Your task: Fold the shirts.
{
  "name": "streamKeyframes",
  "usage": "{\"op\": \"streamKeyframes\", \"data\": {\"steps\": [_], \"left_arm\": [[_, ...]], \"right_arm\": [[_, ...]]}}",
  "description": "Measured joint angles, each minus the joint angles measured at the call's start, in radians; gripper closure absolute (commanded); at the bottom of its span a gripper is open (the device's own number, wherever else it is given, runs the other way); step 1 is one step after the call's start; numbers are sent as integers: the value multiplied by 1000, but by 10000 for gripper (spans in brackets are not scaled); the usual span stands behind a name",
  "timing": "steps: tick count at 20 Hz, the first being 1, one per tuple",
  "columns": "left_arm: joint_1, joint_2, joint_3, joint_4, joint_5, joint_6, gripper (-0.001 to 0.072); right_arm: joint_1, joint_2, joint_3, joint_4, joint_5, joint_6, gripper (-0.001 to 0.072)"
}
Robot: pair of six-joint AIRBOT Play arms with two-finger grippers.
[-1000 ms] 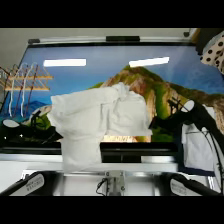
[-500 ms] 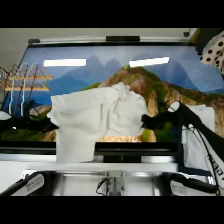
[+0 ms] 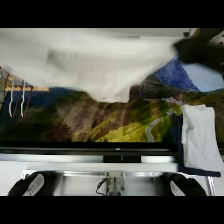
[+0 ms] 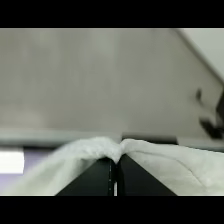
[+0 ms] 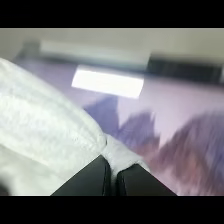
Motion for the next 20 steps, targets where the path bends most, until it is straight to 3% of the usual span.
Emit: {"op": "streamKeyframes", "data": {"steps": [4,10,14,20], "left_arm": [[0,117,213,17,13,-69,669],[0,235,275,239,-235,-209,669],[0,217,214,291,-315,-211,669],[-21,35,-101,262,-460,-183,670]], "right_arm": [[0,209,182,-146,-26,100,638],[0,329,239,-332,118,222,637],[1,264,246,-448,260,259,637],[2,-55,150,-527,567,293,637]]}}
